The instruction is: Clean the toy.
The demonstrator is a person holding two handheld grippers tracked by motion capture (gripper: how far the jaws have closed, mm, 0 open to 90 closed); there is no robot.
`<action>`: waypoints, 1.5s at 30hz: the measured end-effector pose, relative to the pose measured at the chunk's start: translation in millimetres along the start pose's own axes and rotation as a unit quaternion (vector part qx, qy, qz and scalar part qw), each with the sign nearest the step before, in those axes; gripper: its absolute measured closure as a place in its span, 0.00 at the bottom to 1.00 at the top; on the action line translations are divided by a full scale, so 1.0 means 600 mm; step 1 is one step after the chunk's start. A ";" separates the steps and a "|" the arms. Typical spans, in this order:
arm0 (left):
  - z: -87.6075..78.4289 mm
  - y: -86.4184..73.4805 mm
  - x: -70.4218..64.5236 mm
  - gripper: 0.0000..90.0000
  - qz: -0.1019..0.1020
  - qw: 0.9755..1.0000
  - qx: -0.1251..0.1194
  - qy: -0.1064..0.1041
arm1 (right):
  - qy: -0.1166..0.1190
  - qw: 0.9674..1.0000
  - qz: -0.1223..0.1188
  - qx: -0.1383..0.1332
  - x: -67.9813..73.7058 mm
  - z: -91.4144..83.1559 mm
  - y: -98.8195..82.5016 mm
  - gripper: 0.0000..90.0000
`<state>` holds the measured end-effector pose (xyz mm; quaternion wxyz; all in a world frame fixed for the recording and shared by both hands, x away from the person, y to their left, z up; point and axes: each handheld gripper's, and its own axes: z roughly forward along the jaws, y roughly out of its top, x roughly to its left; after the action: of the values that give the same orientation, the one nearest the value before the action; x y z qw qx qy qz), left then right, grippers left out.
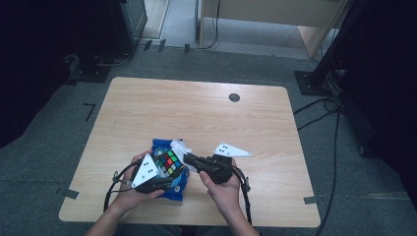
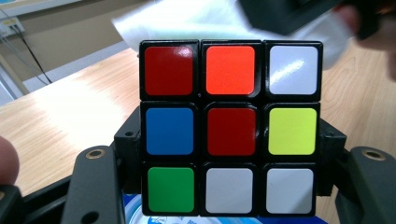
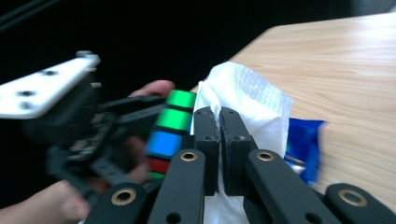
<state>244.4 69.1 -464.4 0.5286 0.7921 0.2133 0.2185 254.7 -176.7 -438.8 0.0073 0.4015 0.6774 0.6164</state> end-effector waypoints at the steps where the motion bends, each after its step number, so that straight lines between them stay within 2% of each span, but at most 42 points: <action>1: 0.001 0.000 -0.002 0.38 0.002 1.000 0.000 -0.002 | -0.003 1.000 0.003 0.000 -0.003 0.000 0.000 0.98; 3: 0.005 0.000 -0.009 0.38 0.008 1.000 0.004 -0.011 | -0.011 1.000 0.002 -0.003 -0.003 0.002 0.000 0.98; 6: 0.012 -0.001 -0.017 0.38 0.016 1.000 0.013 -0.006 | 0.006 1.000 0.003 -0.007 0.012 0.009 0.000 0.98; 10: 0.010 0.000 -0.006 0.38 0.001 1.000 0.013 0.004 | 0.044 0.999 -0.014 0.000 0.036 0.013 0.004 0.98; 13: 0.000 0.001 0.008 0.38 -0.011 1.000 0.006 0.013 | 0.046 0.999 -0.014 0.000 0.034 0.010 0.004 0.98; 14: -0.004 0.002 0.013 0.38 -0.013 1.000 0.003 0.015 | 0.042 0.999 -0.009 0.000 0.029 0.009 0.004 0.98; 17: -0.015 0.004 0.026 0.38 -0.030 0.999 -0.011 0.017 | 0.010 1.000 0.007 -0.001 0.007 0.004 0.000 0.98; 19: -0.019 0.005 0.030 0.38 -0.038 0.999 -0.020 0.017 | -0.024 1.000 0.017 0.001 -0.009 0.003 -0.004 0.98; 21: -0.021 0.006 0.030 0.38 -0.040 0.999 -0.026 0.018 | -0.050 0.999 0.015 0.002 -0.018 0.005 -0.006 0.96; 24: -0.019 0.006 0.029 0.38 -0.037 0.999 -0.025 0.022 | -0.095 0.995 -0.003 -0.006 -0.022 0.007 -0.008 0.78; 25: -0.019 0.006 0.029 0.38 -0.037 0.999 -0.025 0.024 | -0.101 0.995 -0.003 -0.013 -0.021 0.006 -0.007 0.72; 27: -0.018 0.005 0.029 0.38 -0.040 0.999 -0.025 0.025 | -0.098 0.995 0.004 -0.029 -0.017 0.002 -0.003 0.56; 29: -0.017 0.005 0.027 0.38 -0.038 0.999 -0.025 0.028 | -0.083 0.995 0.021 -0.042 -0.008 -0.001 0.002 0.44; 30: -0.017 0.006 0.027 0.38 -0.038 0.999 -0.026 0.028 | -0.085 0.995 0.021 -0.045 -0.004 -0.001 0.004 0.40; 32: -0.017 0.007 0.026 0.38 -0.038 0.998 -0.028 0.028 | -0.085 0.995 0.017 -0.049 0.005 -0.001 0.008 0.36; 35: -0.016 0.009 0.021 0.38 -0.037 0.999 -0.029 0.029 | -0.059 0.997 0.037 -0.041 0.012 0.004 0.007 0.27; 39: -0.010 0.010 0.011 0.38 -0.033 0.999 -0.027 0.028 | -0.042 0.998 0.025 -0.024 0.041 0.022 0.003 0.17; 42: -0.005 0.011 0.001 0.38 -0.024 0.999 -0.026 0.029 | -0.053 0.998 0.022 -0.011 0.052 0.037 -0.003 0.17; 45: -0.003 0.014 -0.008 0.38 -0.018 0.999 -0.028 0.028 | -0.053 0.998 0.039 0.008 0.051 0.046 -0.012 0.21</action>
<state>240.6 64.8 -456.6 0.5479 0.7669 0.2357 0.2368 244.1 -136.1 -436.5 0.0161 0.4601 0.6643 0.5888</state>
